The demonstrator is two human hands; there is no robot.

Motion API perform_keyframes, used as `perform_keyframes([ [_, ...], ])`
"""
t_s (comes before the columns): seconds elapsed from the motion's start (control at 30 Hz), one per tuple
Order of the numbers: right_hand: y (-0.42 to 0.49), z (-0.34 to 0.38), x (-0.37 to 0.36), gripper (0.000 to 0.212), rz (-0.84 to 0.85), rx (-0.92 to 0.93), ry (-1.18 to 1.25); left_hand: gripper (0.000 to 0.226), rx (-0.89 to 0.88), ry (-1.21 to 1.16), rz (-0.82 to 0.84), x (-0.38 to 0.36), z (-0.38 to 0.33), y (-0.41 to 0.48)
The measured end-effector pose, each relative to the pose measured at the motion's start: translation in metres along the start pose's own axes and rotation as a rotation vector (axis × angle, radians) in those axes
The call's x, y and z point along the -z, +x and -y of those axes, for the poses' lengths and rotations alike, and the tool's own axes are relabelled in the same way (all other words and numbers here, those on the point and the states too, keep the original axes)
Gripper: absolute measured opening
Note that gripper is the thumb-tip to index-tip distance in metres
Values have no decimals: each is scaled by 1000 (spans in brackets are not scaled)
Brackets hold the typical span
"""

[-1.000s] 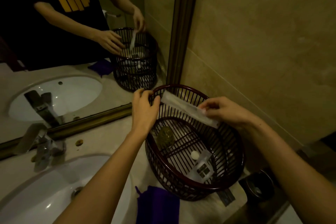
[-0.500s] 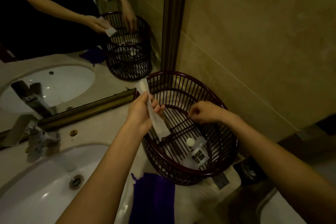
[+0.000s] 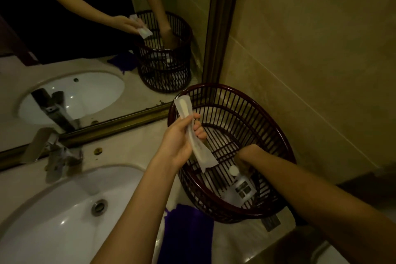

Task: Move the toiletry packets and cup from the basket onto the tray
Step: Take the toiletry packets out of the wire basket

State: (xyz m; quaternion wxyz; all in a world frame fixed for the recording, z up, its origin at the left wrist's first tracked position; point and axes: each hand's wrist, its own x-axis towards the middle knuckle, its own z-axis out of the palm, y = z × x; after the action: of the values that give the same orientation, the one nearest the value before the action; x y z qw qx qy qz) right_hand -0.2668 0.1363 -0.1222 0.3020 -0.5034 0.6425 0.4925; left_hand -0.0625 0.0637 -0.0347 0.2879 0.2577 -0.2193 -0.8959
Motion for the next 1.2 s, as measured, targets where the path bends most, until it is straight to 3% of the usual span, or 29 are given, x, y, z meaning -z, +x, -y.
perform_keyframes([
  [0.03, -1, -1, 0, 11, -1, 13, 15, 16, 2, -5, -2, -1, 0, 0],
  [0.1, -3, -5, -2, 18, -35, 23, 91, 17, 4, -8, -3, -1, 0, 0],
  [0.17, -9, -9, 0, 48, -149, 59, 190, 20, 9, 1, -10, -2, 0, 0],
  [0.2, -16, -13, 5, 50, -235, 66, 284, 21, 15, 6, -18, -3, 0, 0],
  [0.27, -33, -22, 16, 25, -437, 109, 431, 25, 29, 12, -37, -6, 0, 1],
  [0.3, -44, -29, 22, 23, -525, 116, 493, 26, 33, 11, -44, -6, 0, 0],
  [0.4, -87, -45, 33, 31, -797, 130, 739, 30, 46, -6, -49, -7, -1, 0],
  [0.53, -146, -35, 24, 35, -1439, 213, 1128, 44, 51, 23, -83, -8, -1, 1],
  [0.6, -161, -16, 19, 34, -1662, 230, 1112, 49, 67, 41, -87, -9, -2, 1],
  [0.67, -165, 7, 15, 32, -1797, 310, 904, 55, 86, 17, -57, -10, -3, 1],
  [0.77, -159, 33, 4, 10, -1729, 572, 494, 52, 96, -75, -20, -12, -5, -2],
  [0.83, -154, 42, -4, 13, -1585, 688, 323, 46, 99, -45, -43, -10, -3, -3],
  [0.93, -157, 37, -14, 13, -1489, 765, 395, 38, 27, 33, -81, -7, -1, -4],
  [1.1, -139, -13, -16, 13, -1370, 528, 848, 35, -3, 6, -90, -8, 0, -4],
  [1.2, -95, -37, -11, 9, -956, 338, 732, 35, -2, 14, -79, -8, 0, -4],
])
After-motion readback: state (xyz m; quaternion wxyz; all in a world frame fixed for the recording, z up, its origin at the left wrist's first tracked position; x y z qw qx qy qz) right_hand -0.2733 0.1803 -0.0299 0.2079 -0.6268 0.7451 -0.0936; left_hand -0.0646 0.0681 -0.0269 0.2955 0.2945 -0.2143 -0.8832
